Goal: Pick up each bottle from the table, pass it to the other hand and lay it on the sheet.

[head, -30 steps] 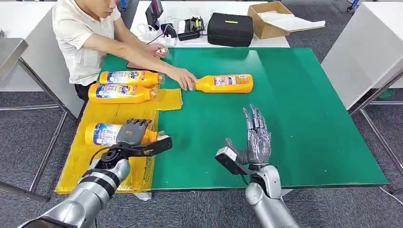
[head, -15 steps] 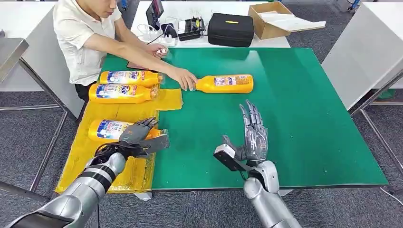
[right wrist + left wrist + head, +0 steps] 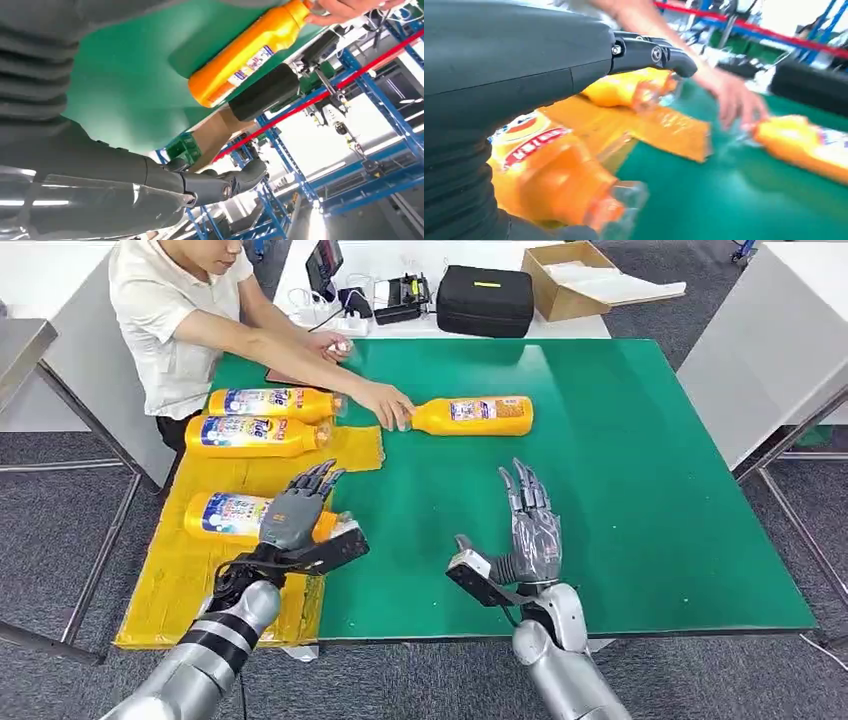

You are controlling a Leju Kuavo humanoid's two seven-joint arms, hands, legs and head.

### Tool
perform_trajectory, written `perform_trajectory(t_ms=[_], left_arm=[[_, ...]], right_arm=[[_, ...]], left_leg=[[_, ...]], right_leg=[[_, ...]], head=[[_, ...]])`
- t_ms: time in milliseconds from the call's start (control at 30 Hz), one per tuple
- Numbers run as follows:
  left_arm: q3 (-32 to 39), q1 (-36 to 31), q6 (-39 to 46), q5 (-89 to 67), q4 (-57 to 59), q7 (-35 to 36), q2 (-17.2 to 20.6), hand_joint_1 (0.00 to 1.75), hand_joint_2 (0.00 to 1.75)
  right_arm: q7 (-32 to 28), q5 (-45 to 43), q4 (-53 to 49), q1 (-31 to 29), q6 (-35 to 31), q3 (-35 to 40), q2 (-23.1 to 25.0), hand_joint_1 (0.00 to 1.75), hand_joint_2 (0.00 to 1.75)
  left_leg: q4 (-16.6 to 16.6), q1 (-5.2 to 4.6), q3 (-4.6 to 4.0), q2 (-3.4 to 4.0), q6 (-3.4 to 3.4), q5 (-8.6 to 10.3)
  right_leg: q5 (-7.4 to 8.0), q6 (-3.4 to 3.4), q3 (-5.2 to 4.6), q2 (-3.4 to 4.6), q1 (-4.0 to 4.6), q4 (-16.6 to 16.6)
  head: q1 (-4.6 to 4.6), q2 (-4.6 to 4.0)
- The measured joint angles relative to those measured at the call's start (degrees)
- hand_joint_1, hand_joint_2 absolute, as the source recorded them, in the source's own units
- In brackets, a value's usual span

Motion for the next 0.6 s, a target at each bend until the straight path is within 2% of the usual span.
perform_trajectory(t_ms=[100,233,367,433,500,600], left_arm=[[-0.66,2.21,1.38,1.24,-4.48,-1.44,-0.13,0.0,1.75],[-3.52,5.99,7.39,-1.8,-12.61,-1.55,-0.09,0.0,1.75],[-5.9,8.17,7.62,-1.92,-17.75,-1.42,0.29,0.0,1.75],[-7.07,9.63,4.12,2.25,-20.54,-2.87,0.48,0.0,1.75],[-8.02,10.98,0.13,7.77,-22.7,-4.17,0.48,0.0,1.75],[-8.55,14.09,-12.48,24.76,-25.27,-5.01,-0.26,0.0,1.75]], right_arm=[[0.35,0.59,-0.15,0.41,-0.02,-0.02,-0.11,0.0,1.75],[0.44,1.35,-0.55,1.0,0.0,-0.09,-0.26,0.0,1.75],[2.21,3.41,-0.63,1.12,0.22,-0.09,-0.46,0.0,1.75],[5.41,6.53,-0.55,0.97,2.95,-0.07,-1.46,0.0,1.75],[5.42,6.1,-0.24,0.65,4.61,-0.09,-2.64,0.0,1.75],[5.93,7.32,0.94,-0.65,4.57,-0.35,-4.75,0.0,1.75]], left_leg=[[0.0,0.0,0.0,0.0,0.0,0.0],[0.0,0.0,-0.03,0.0,0.0,0.0],[0.0,0.0,-0.04,-0.02,0.0,0.0],[0.0,0.0,-0.04,-0.01,0.01,-0.01],[0.0,-0.01,-0.06,-0.04,0.01,-0.01],[0.0,-0.08,-0.06,-0.01,0.02,-0.02]], right_leg=[[0.0,0.0,-0.02,-0.01,0.0,0.0],[0.0,0.0,-0.02,0.0,0.0,0.0],[0.0,0.0,-0.02,-0.01,0.0,-0.01],[0.0,0.0,-0.02,-0.01,0.0,-0.01],[0.0,0.0,-0.02,-0.03,-0.02,-0.02],[0.0,0.0,-0.03,-0.01,-0.07,-0.03]], head=[[-0.02,0.0],[-0.02,0.0],[0.0,0.0],[-0.04,0.0],[0.0,0.0],[-0.02,0.0]])
